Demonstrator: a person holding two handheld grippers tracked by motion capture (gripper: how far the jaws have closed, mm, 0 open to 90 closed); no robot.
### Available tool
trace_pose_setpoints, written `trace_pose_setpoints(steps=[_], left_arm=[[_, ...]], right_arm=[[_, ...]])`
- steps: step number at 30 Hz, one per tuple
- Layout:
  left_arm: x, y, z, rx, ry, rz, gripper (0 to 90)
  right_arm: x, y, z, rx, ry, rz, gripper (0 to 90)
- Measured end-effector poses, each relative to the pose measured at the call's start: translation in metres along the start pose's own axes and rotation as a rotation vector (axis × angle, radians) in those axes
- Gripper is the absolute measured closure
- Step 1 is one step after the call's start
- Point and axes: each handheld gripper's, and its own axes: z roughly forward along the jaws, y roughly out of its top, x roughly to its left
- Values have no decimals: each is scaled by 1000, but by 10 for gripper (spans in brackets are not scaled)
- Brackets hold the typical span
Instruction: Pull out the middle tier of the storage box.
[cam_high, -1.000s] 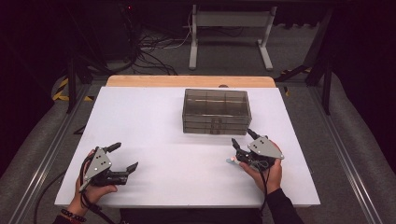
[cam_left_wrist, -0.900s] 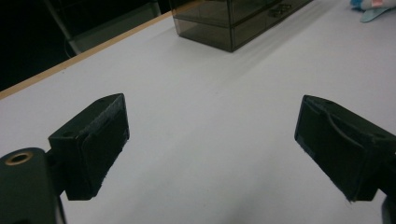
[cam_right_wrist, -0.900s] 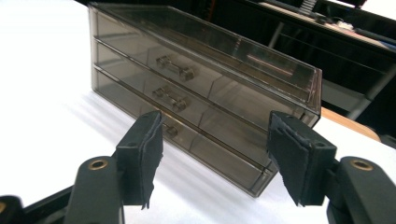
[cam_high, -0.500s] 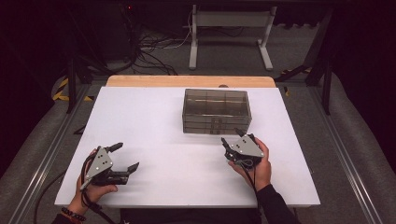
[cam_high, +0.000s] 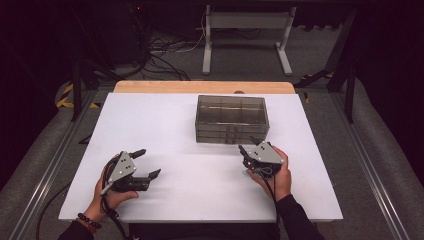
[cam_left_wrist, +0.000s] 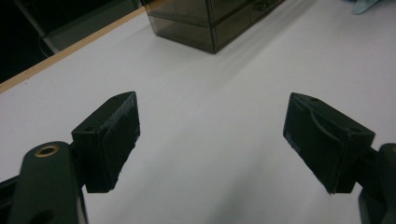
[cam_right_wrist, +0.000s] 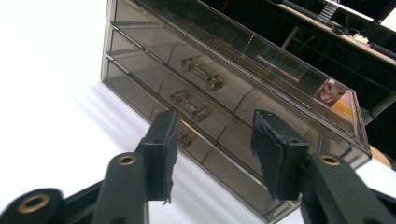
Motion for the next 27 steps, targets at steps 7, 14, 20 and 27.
trace_pose_setpoints(steps=[7,14,20,27], left_arm=[[-2,0,2,3,-23,7,195],[0,-2,-5,-10,-21,-1,191],[1,-2,-7,-19,-16,-9,191],[2,-1,-10,-33,-10,-15,187]], right_arm=[[20,8,18,63,-121,-266,572],[42,10,33,117,-125,-467,621],[48,8,47,174,-143,-558,663],[60,3,62,225,-193,-693,700]])
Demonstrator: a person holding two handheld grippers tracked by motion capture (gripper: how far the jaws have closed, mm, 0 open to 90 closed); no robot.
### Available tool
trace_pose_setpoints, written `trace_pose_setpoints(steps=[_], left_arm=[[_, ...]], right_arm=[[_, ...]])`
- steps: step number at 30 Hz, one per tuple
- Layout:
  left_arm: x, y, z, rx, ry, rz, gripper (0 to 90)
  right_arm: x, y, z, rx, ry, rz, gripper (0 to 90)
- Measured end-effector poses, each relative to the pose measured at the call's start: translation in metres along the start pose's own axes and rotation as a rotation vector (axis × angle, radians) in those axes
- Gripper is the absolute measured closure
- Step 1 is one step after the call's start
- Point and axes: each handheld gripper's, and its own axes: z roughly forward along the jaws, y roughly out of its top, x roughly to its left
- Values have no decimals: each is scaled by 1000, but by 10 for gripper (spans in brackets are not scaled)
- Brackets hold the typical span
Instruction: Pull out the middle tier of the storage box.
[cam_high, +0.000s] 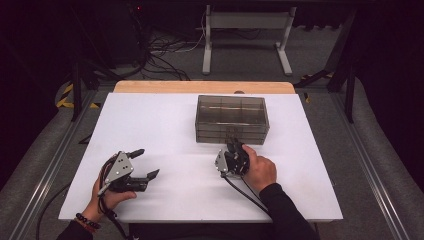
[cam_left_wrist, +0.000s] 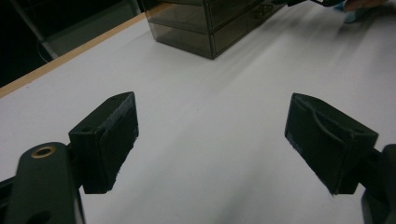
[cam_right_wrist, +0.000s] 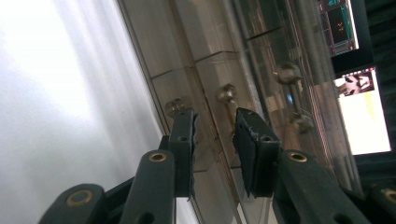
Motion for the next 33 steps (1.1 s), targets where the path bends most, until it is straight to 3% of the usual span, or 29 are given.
trace_pose_setpoints(steps=[3,15,20,22,33], left_arm=[[1,0,-1,-5,4,3,185],[0,0,-3,-2,4,10,182],[0,0,-2,2,3,8,182],[-1,0,-2,2,1,10,181],[-2,-1,-1,12,-9,16,178]], right_arm=[[3,2,4,5,-16,-21,746],[7,4,4,14,-104,-55,696],[7,1,10,31,-136,-65,750],[8,3,12,40,-172,-97,795],[14,5,14,57,-215,-169,817]])
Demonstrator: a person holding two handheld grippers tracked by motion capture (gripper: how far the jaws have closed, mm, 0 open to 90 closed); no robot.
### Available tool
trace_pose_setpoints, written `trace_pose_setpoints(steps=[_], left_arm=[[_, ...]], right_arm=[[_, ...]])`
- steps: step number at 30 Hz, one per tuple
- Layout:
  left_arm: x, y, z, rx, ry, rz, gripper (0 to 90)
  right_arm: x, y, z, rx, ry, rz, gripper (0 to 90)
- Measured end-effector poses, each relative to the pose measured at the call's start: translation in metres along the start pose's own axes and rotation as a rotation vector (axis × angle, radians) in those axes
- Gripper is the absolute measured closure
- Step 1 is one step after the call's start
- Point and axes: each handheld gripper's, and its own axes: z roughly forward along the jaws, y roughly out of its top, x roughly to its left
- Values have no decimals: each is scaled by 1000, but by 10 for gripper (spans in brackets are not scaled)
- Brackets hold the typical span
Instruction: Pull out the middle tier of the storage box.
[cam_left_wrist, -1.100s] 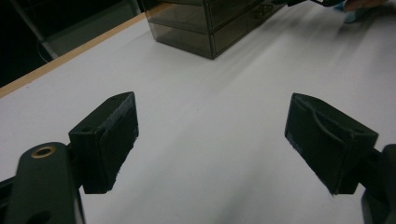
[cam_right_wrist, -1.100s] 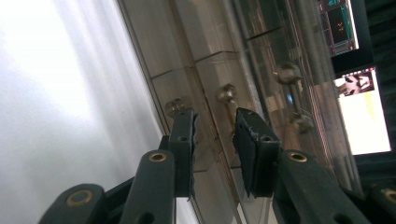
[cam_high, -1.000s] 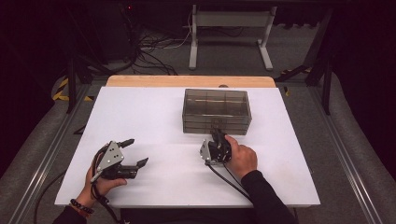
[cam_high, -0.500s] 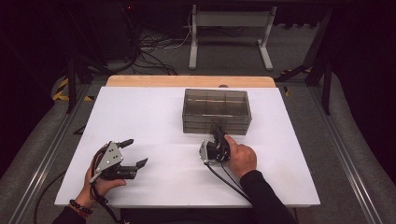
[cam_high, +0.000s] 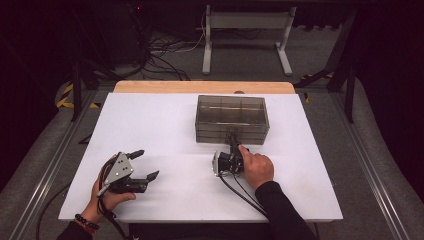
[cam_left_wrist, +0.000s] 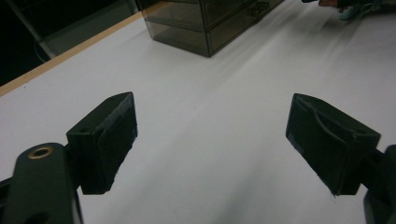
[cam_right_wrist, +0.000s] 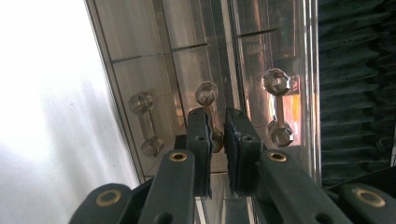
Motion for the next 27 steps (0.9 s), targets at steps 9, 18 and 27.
trace_pose_setpoints(steps=[9,18,27], left_arm=[[0,0,0,3,0,-6,175],[0,-1,1,8,-1,-2,167],[-1,-1,0,10,-1,-5,165]], right_arm=[[2,1,-2,10,-9,-7,820],[2,1,-3,7,-9,-24,820],[2,1,-8,-3,-5,-20,820]])
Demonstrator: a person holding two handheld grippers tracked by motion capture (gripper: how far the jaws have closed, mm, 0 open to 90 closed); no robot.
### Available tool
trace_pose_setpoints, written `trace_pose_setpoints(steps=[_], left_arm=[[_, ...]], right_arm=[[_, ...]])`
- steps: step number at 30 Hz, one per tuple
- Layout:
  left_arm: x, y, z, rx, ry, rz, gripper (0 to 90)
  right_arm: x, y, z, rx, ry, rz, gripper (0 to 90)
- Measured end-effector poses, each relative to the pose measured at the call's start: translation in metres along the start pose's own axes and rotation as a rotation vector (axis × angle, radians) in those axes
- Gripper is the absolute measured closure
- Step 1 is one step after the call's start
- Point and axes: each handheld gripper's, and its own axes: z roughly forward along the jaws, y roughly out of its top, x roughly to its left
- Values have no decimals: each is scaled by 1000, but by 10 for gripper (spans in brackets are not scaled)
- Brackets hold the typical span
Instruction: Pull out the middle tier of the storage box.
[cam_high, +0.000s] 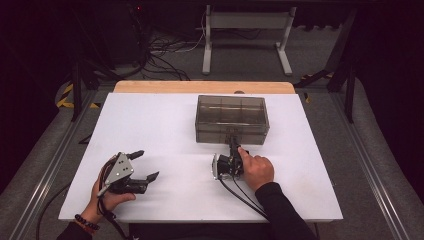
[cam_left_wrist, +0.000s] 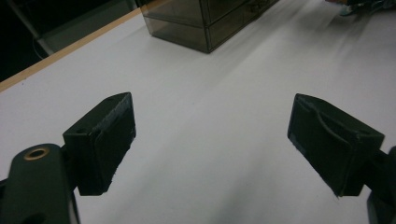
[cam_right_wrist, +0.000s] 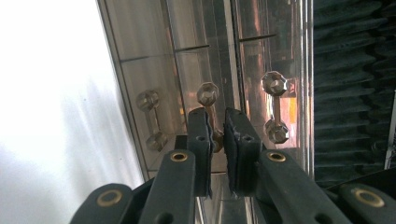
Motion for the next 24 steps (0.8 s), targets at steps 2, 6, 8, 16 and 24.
trace_pose_setpoints(steps=[2,6,8,16,24], left_arm=[[0,0,0,2,2,4,163],[0,0,-1,4,2,5,163],[0,0,-1,3,2,5,163],[0,-1,-1,7,-1,4,158],[0,0,1,10,-4,7,157]], right_arm=[[0,0,-3,1,5,7,821],[1,1,-8,-3,6,1,826],[0,2,-12,-27,-1,-5,900],[-3,-1,-11,-6,13,10,883],[-1,-5,-1,1,3,28,776]])
